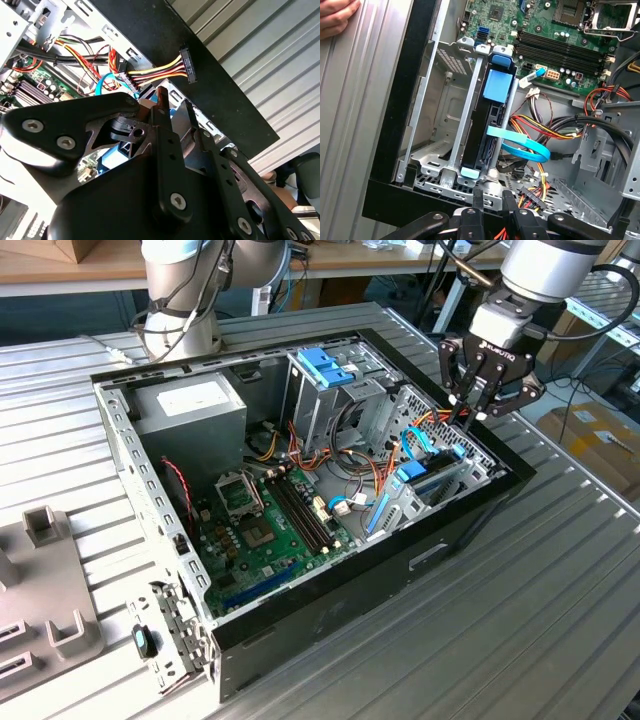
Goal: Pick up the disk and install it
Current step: 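Insert the second disk wire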
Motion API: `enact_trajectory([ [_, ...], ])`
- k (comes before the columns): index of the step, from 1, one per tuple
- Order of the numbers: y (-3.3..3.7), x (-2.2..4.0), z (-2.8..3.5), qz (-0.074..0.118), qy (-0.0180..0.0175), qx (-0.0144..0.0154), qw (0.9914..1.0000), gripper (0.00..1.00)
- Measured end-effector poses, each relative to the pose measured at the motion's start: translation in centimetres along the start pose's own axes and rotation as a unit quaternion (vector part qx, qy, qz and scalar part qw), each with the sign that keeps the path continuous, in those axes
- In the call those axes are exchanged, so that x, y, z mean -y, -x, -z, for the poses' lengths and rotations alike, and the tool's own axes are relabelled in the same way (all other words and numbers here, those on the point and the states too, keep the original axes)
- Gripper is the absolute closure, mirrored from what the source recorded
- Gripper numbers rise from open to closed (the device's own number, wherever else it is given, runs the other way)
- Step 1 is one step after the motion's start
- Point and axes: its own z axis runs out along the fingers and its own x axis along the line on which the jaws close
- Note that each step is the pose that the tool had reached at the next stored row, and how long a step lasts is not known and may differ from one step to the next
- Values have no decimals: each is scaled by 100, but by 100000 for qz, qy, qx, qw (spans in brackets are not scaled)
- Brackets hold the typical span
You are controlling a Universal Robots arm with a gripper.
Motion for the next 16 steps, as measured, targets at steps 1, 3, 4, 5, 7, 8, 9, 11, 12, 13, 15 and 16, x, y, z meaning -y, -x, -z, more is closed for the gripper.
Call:
enact_trajectory([
  [1, 0, 0, 0, 1, 2, -2, 100000, 71],
  [3, 0, 0, 0, 7, 0, -1, 100000, 71],
  [4, 0, 0, 0, 10, -1, -1, 100000, 71],
  [5, 0, 0, 0, 11, -1, 2, 100000, 71],
  [7, 0, 0, 0, 14, -1, 0, 100000, 71],
  [8, 0, 0, 0, 31, -1, 0, 100000, 71],
  [9, 0, 0, 0, 198, -11, 5, 100000, 71],
  [11, 0, 1, 0, 1113, -56, 21, 99994, 71],
  [12, 0, 0, 0, 1649, -84, 33, 99986, 71],
  [13, 0, 0, 0, 2324, -118, 42, 99973, 71],
  [15, 0, 0, 0, 3623, -182, 67, 99934, 71],
  [16, 0, 0, 0, 4145, -211, 78, 99914, 71],
])
